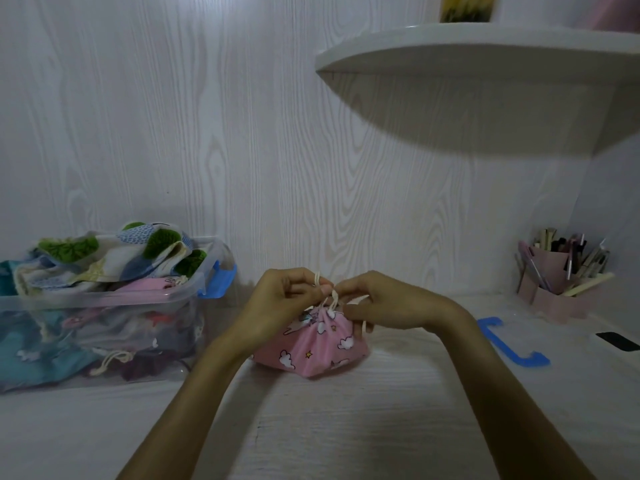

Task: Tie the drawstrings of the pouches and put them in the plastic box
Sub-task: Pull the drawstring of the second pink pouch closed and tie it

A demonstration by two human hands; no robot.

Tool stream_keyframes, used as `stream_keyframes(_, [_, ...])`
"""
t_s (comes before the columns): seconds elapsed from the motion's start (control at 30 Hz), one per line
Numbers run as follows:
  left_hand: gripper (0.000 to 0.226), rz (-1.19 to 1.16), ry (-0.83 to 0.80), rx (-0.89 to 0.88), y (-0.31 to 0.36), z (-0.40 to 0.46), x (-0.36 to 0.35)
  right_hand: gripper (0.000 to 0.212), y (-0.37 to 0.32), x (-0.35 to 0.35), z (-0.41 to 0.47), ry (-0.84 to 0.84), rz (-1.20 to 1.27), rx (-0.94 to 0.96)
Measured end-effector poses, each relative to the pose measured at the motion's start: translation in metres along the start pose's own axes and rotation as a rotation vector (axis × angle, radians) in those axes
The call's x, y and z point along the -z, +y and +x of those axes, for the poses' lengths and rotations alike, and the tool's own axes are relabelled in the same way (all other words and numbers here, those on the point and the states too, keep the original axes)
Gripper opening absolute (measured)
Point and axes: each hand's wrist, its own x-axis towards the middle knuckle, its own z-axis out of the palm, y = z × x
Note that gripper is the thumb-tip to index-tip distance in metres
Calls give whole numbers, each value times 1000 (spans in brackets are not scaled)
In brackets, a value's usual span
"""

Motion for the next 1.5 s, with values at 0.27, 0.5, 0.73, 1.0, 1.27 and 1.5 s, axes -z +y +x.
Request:
stream_keyframes(0.27, [15, 7, 190, -17, 7, 1, 2, 13, 2, 11, -8, 396, 215, 19])
stream_keyframes(0.5, [19, 143, 131, 74, 3, 4, 7, 10, 21, 21, -19, 414, 137, -5])
stream_keyframes(0.73, [17, 253, 224, 193, -13, 4, 9, 10, 36, 7, -4, 220, 79, -121])
stream_keyframes(1.0, [22, -588, 35, 374, 6, 6, -2, 20, 38, -6, 5, 107, 71, -105])
stream_keyframes(1.27, [20, -68, -44, 381, 4, 6, 2, 25, 21, 9, -9, 45, -16, -154])
stream_keyframes(1.5, [25, 163, -352, 451, 2, 3, -20, 36, -6, 17, -15, 249, 205, -151])
